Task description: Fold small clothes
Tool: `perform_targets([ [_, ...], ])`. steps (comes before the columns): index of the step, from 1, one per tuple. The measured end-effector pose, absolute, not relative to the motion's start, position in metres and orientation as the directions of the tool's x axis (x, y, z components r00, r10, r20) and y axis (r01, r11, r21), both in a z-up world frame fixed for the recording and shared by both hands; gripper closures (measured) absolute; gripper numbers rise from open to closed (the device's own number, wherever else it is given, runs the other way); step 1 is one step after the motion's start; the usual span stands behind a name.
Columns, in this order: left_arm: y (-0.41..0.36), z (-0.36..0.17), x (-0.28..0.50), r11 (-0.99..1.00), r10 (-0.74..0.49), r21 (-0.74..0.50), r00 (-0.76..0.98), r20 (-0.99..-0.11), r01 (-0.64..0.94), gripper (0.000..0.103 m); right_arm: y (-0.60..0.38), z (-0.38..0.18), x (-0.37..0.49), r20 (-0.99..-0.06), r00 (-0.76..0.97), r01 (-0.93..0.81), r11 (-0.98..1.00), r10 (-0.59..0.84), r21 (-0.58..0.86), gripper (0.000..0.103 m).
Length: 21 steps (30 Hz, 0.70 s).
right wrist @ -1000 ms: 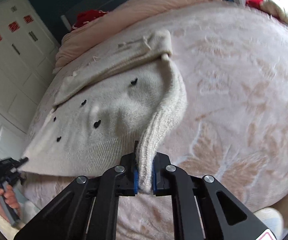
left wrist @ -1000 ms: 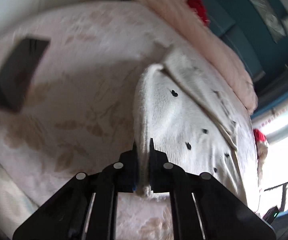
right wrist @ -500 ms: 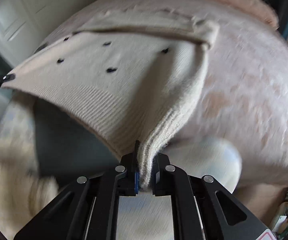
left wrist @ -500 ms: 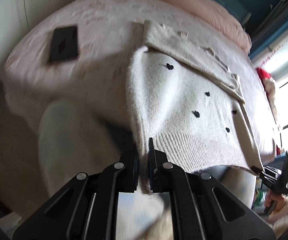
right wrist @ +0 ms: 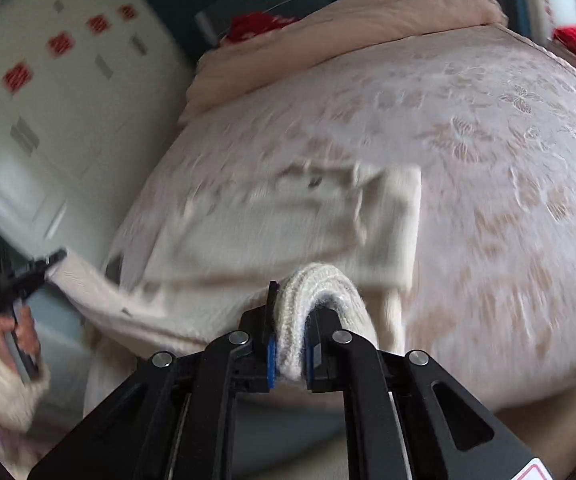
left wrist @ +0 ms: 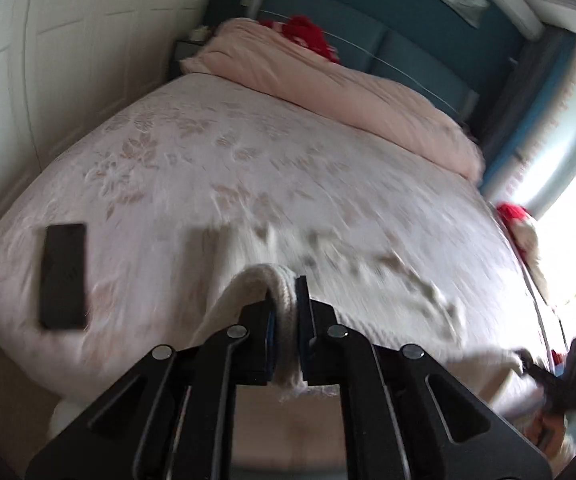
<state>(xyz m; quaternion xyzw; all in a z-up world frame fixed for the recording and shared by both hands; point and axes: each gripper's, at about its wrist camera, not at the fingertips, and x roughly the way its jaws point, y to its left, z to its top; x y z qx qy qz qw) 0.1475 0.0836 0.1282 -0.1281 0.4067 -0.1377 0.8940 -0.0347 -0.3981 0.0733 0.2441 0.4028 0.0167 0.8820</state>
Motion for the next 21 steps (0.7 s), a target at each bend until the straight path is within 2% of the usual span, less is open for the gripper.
perform_targets([
  [2,0.071,0.097,0.193,0.952,-0.283,-0.293,0.627,-0.726,0.09,0.09,-0.417,0.049,0.014,-0.705,0.681,0.228,0.858,0.196,0.459,0.089],
  [3,0.066,0.076,0.21,0.959,-0.254,-0.278,0.606,-0.754,0.057,0.083,-0.427,0.029,0.038,-0.718,0.674,0.276,0.842,0.174,0.463,0.081],
  [5,0.065,0.03,0.243,0.971,-0.186,-0.239,0.533,-0.826,-0.031,0.08,-0.435,-0.002,0.064,-0.751,0.642,0.353,0.812,0.152,0.466,0.07],
  [6,0.069,0.009,0.255,0.969,-0.176,-0.238,0.492,-0.852,-0.065,0.077,-0.437,-0.015,0.073,-0.777,0.617,0.404,0.799,0.122,0.446,0.069],
  [8,0.082,-0.004,0.257,0.948,-0.225,-0.306,0.491,-0.842,-0.091,0.072,-0.444,-0.028,0.081,-0.773,0.628,0.451,0.766,0.092,0.457,0.068],
  [9,0.089,-0.004,0.254,0.932,-0.264,-0.353,0.509,-0.819,-0.086,0.058,-0.445,-0.025,0.079,-0.756,0.649,0.454,0.755,0.084,0.473,0.061],
  [10,0.097,-0.001,0.25,0.922,-0.283,-0.38,0.532,-0.798,-0.079,0.038,-0.446,-0.019,0.073,-0.741,0.669,0.46,0.751,0.058,0.474,0.057],
  [12,0.111,0.01,0.241,0.917,-0.282,-0.393,0.587,-0.759,-0.067,0.017,-0.443,-0.001,0.061,-0.712,0.702,0.448,0.783,-0.01,0.431,0.038],
  [13,0.117,0.017,0.233,0.916,-0.273,-0.395,0.618,-0.737,-0.067,0.012,-0.438,0.006,0.054,-0.701,0.712,0.439,0.8,-0.032,0.409,0.035],
  [15,0.125,0.018,0.227,0.914,-0.279,-0.401,0.627,-0.727,-0.058,0.011,-0.432,0.013,0.045,-0.692,0.721,0.412,0.833,-0.051,0.368,0.03],
  [21,0.113,-0.005,0.239,0.928,-0.291,-0.371,0.549,-0.784,-0.039,0.011,-0.408,-0.017,0.058,-0.773,0.63,0.347,0.918,-0.074,0.194,0.028],
])
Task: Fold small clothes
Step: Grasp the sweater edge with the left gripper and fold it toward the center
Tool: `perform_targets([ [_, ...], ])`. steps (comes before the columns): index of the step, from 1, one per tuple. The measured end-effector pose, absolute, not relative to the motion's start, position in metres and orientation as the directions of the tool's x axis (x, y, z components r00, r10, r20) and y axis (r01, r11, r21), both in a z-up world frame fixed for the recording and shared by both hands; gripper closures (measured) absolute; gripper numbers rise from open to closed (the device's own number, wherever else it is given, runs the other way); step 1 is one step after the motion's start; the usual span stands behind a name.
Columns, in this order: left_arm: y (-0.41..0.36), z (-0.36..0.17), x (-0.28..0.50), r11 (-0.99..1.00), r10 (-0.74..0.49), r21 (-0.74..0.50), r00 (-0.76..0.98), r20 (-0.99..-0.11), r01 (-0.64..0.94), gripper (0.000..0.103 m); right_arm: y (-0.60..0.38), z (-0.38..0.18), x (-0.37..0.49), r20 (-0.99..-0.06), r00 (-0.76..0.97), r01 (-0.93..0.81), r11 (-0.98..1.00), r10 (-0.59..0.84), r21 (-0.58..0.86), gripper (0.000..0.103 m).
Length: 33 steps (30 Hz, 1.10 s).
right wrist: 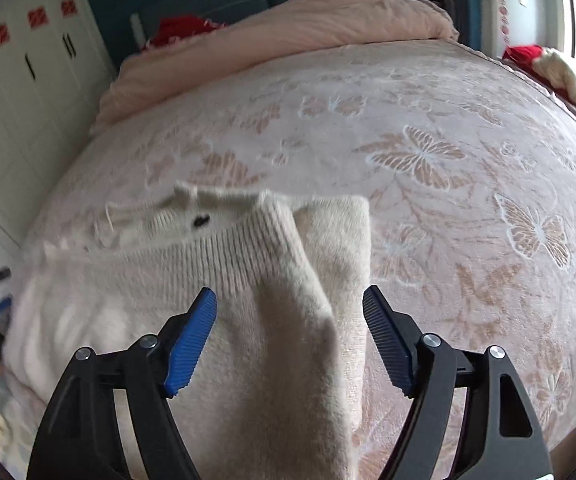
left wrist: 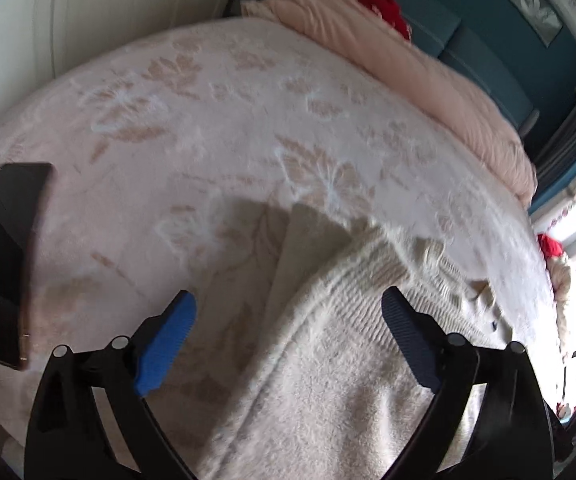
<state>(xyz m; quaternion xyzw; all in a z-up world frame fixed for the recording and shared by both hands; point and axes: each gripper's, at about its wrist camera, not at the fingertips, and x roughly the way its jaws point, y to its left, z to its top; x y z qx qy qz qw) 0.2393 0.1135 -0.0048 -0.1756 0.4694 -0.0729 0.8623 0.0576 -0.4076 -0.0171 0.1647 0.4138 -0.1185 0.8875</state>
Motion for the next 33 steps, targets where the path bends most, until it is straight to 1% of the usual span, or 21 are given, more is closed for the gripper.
perform_targets([
  [2,0.099,-0.012,0.244,0.934,-0.299,-0.357,0.526,-0.796,-0.009,0.011,-0.405,-0.032,0.071,-0.797,0.6,0.35,0.917,-0.065,0.189,0.028],
  [4,0.086,-0.014,0.247,0.939,-0.307,-0.341,0.529,-0.791,0.036,0.015,-0.408,-0.04,0.078,-0.801,0.596,0.369,0.904,-0.051,0.217,0.028],
  [5,0.078,-0.015,0.249,0.943,-0.31,-0.326,0.525,-0.793,0.065,0.027,-0.41,-0.043,0.081,-0.802,0.596,0.377,0.896,-0.039,0.236,0.028],
  [6,0.072,-0.016,0.251,0.945,-0.315,-0.315,0.513,-0.799,0.089,0.046,-0.411,-0.045,0.083,-0.802,0.596,0.387,0.885,-0.028,0.258,0.034],
  [7,0.064,-0.017,0.253,0.954,-0.297,-0.279,0.495,-0.817,0.112,0.071,-0.414,-0.045,0.084,-0.797,0.604,0.399,0.869,-0.008,0.294,0.041],
  [8,0.057,-0.016,0.253,0.96,-0.281,-0.247,0.482,-0.83,0.134,0.086,-0.414,-0.045,0.085,-0.794,0.608,0.401,0.862,0.003,0.31,0.064],
  [9,0.053,-0.015,0.253,0.96,-0.279,-0.236,0.474,-0.835,0.148,0.093,-0.413,-0.046,0.085,-0.798,0.603,0.401,0.858,0.017,0.322,0.088],
  [10,0.054,-0.009,0.25,0.955,-0.295,-0.252,0.478,-0.827,0.154,0.094,-0.41,-0.044,0.086,-0.799,0.6,0.395,0.859,0.027,0.326,0.094],
  [13,0.067,0.029,0.242,0.934,-0.35,-0.329,0.548,-0.76,0.141,0.094,-0.4,-0.024,0.078,-0.768,0.64,0.364,0.874,0.018,0.323,0.095],
  [16,0.076,0.075,0.243,0.911,-0.39,-0.384,0.61,-0.69,0.147,0.094,-0.398,0.025,0.07,-0.683,0.73,0.318,0.886,-0.002,0.337,0.095],
  [19,0.073,0.105,0.258,0.919,-0.364,-0.365,0.665,-0.652,0.146,0.094,-0.407,0.071,0.075,-0.599,0.8,0.282,0.89,-0.013,0.358,0.095],
  [21,0.067,0.102,0.274,0.937,-0.324,-0.327,0.671,-0.667,0.127,0.092,-0.417,0.079,0.087,-0.587,0.808,0.298,0.895,-0.05,0.334,0.095],
  [23,0.055,0.071,0.3,0.959,-0.269,-0.265,0.615,-0.741,0.099,0.082,-0.429,0.06,0.107,-0.63,0.77,0.34,0.901,-0.102,0.269,0.089],
  [24,0.046,0.039,0.316,0.978,-0.203,-0.194,0.543,-0.815,0.074,0.072,-0.438,0.031,0.122,-0.682,0.722,0.37,0.898,-0.117,0.239,0.086],
  [25,0.043,0.019,0.322,0.99,-0.142,-0.135,0.502,-0.853,0.051,0.072,-0.445,0.009,0.13,-0.721,0.68,0.407,0.886,-0.133,0.221,0.079],
  [26,0.042,0.003,0.324,0.996,-0.084,-0.081,0.461,-0.884,0.026,0.073,-0.455,-0.025,0.14,-0.797,0.584,0.476,0.86,-0.153,0.184,0.081],
  [27,0.044,-0.007,0.323,0.998,-0.053,-0.055,0.429,-0.902,0.006,0.073,-0.462,-0.042,0.143,-0.842,0.516,0.517,0.841,-0.157,0.16,0.083],
  [28,0.05,-0.009,0.315,0.995,-0.087,-0.097,0.436,-0.896,-0.001,0.073,-0.466,-0.048,0.135,-0.842,0.521,0.544,0.815,-0.14,0.201,0.085],
  [29,0.053,-0.004,0.306,0.991,-0.116,-0.133,0.457,-0.882,-0.006,0.071,-0.466,-0.04,0.124,-0.809,0.571,0.544,0.802,-0.138,0.246,0.085],
  [31,0.053,0.011,0.288,0.987,-0.143,-0.161,0.501,-0.853,0.007,0.06,-0.452,-0.01,0.106,-0.753,0.631,0.526,0.817,-0.189,0.235,0.082],
  [33,0.037,0.028,0.268,0.978,-0.196,-0.201,0.552,-0.811,0.052,0.042,-0.433,0.011,0.102,-0.713,0.686,0.448,0.855,-0.143,0.26,0.082],
])
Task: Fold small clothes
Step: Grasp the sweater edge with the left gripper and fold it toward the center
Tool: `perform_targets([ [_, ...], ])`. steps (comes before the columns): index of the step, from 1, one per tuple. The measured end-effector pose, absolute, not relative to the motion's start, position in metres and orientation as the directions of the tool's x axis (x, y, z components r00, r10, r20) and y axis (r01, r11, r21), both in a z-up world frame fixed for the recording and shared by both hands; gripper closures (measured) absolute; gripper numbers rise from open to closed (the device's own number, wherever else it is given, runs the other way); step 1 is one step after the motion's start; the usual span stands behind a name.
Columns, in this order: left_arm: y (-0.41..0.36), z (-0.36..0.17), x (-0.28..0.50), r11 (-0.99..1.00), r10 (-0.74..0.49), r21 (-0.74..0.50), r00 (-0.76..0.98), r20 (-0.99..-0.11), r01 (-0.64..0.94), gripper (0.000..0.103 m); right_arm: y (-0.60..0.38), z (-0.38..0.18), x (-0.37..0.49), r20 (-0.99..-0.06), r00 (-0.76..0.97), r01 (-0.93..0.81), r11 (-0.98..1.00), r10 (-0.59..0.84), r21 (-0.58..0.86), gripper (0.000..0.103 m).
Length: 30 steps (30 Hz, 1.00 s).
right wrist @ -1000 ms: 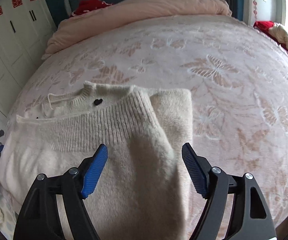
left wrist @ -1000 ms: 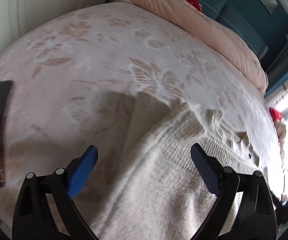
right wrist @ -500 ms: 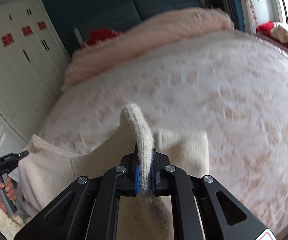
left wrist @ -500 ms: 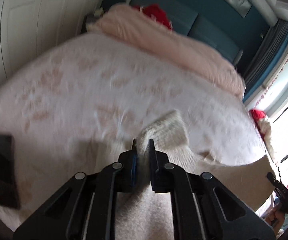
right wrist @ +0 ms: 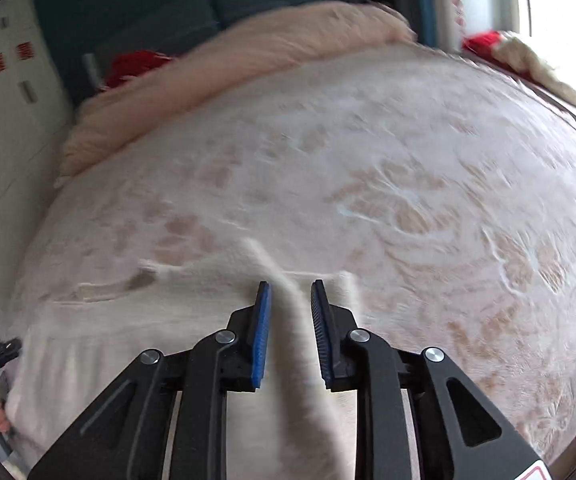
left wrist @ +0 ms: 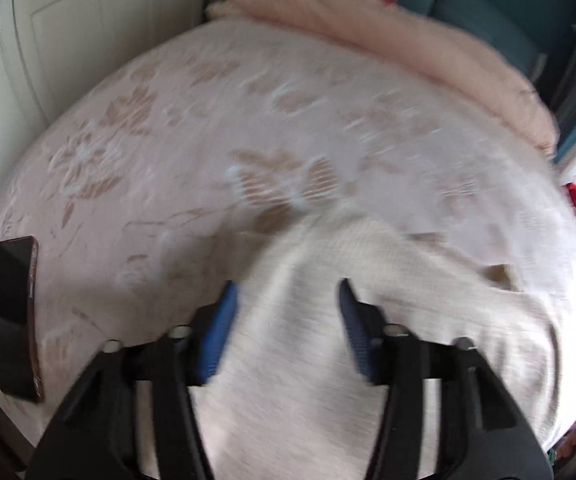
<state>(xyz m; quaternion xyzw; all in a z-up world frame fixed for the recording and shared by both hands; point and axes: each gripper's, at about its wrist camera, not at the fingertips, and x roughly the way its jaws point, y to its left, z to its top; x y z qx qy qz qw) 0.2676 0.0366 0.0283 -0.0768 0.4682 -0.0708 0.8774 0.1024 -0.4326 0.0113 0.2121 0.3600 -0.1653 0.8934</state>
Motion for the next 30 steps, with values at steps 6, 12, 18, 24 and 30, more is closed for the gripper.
perform_targets([
  [6,-0.055,0.025,0.243,0.945,-0.312,-0.203,0.516,-0.798,0.257,0.026,-0.334,-0.005,0.167,-0.743,0.653,0.189,0.92,0.143,0.343,0.082],
  [12,-0.044,-0.035,0.266,0.98,-0.164,-0.092,0.46,-0.873,0.175,0.021,-0.273,-0.047,0.206,-0.812,0.564,0.097,0.964,0.152,0.248,0.093],
  [18,0.013,-0.036,0.267,0.955,-0.295,-0.24,0.467,-0.833,0.175,0.025,-0.392,-0.051,0.167,-0.807,0.591,0.345,0.903,0.001,0.255,0.09],
  [24,0.016,-0.006,0.257,0.965,-0.258,-0.236,0.55,-0.794,0.111,0.014,-0.45,-0.026,0.111,-0.777,0.625,0.474,0.827,-0.074,0.302,0.075],
  [30,0.028,-0.021,0.319,0.988,-0.125,-0.155,0.46,-0.879,-0.027,0.007,-0.436,-0.039,0.169,-0.833,0.552,0.406,0.888,-0.051,0.215,0.037],
])
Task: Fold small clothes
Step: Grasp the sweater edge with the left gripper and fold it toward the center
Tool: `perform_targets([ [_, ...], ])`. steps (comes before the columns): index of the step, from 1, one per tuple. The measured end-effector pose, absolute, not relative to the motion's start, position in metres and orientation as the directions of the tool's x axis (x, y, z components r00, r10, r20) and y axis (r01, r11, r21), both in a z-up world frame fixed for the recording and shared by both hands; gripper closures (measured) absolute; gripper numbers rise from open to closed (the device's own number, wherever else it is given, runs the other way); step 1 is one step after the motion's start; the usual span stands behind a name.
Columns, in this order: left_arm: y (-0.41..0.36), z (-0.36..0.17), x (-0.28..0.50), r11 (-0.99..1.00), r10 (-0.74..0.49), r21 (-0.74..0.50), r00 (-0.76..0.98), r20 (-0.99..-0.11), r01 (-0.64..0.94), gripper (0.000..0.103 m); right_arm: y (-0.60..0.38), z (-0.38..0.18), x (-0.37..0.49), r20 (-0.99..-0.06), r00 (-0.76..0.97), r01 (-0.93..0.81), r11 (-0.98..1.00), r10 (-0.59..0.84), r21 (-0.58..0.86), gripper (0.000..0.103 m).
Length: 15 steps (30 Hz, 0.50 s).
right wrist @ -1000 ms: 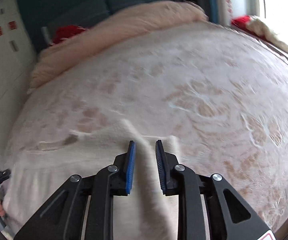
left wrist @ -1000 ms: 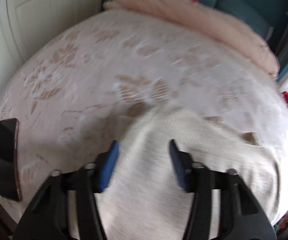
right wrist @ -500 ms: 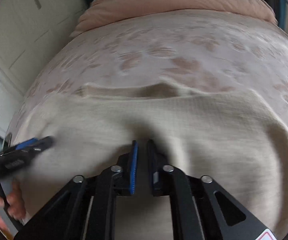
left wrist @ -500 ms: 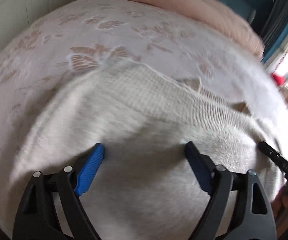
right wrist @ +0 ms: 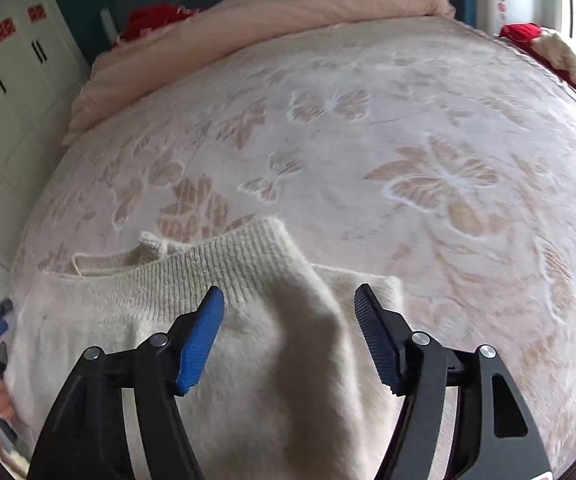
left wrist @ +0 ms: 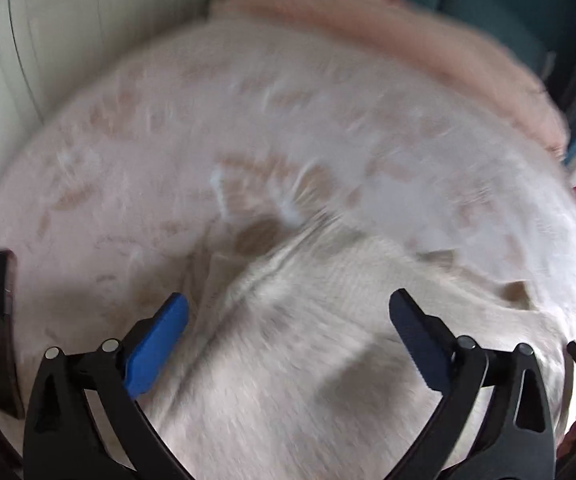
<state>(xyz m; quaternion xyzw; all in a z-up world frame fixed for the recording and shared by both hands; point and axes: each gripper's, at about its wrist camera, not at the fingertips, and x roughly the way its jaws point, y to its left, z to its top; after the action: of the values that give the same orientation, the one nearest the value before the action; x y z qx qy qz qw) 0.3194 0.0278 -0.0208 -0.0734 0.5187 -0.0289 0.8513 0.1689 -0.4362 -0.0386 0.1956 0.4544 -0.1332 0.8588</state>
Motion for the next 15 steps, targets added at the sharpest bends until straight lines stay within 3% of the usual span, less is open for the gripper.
perform_targets([
  [1,0.032,-0.03,0.328,0.985,-0.124,-0.163,0.422,-0.898,-0.056,0.014,-0.439,-0.047,0.179,-0.847,0.53,0.408,0.889,-0.046,0.206,0.037],
  [3,0.034,-0.037,0.332,0.987,-0.128,-0.158,0.411,-0.903,-0.041,0.057,-0.434,-0.061,0.194,-0.871,0.489,0.412,0.893,-0.048,0.182,0.043],
  [4,0.033,-0.033,0.331,0.99,-0.115,-0.138,0.428,-0.896,-0.023,0.075,-0.429,-0.064,0.198,-0.874,0.483,0.404,0.898,-0.049,0.173,0.07],
  [5,0.035,-0.024,0.328,0.992,-0.11,-0.129,0.453,-0.885,-0.012,0.087,-0.426,-0.063,0.198,-0.87,0.492,0.389,0.903,-0.035,0.184,0.089],
  [8,0.063,-0.004,0.326,0.974,-0.153,-0.214,0.496,-0.855,-0.068,0.092,-0.429,-0.022,0.175,-0.78,0.625,0.367,0.896,-0.039,0.25,0.093],
  [11,0.079,-0.021,0.337,0.973,-0.14,-0.207,0.454,-0.88,-0.102,0.095,-0.462,0.003,0.144,-0.711,0.699,0.404,0.861,-0.074,0.308,0.097],
  [15,0.056,-0.046,0.342,0.997,-0.026,-0.054,0.452,-0.892,-0.049,0.094,-0.51,-0.069,0.151,-0.866,0.48,0.558,0.811,-0.14,0.178,0.101],
])
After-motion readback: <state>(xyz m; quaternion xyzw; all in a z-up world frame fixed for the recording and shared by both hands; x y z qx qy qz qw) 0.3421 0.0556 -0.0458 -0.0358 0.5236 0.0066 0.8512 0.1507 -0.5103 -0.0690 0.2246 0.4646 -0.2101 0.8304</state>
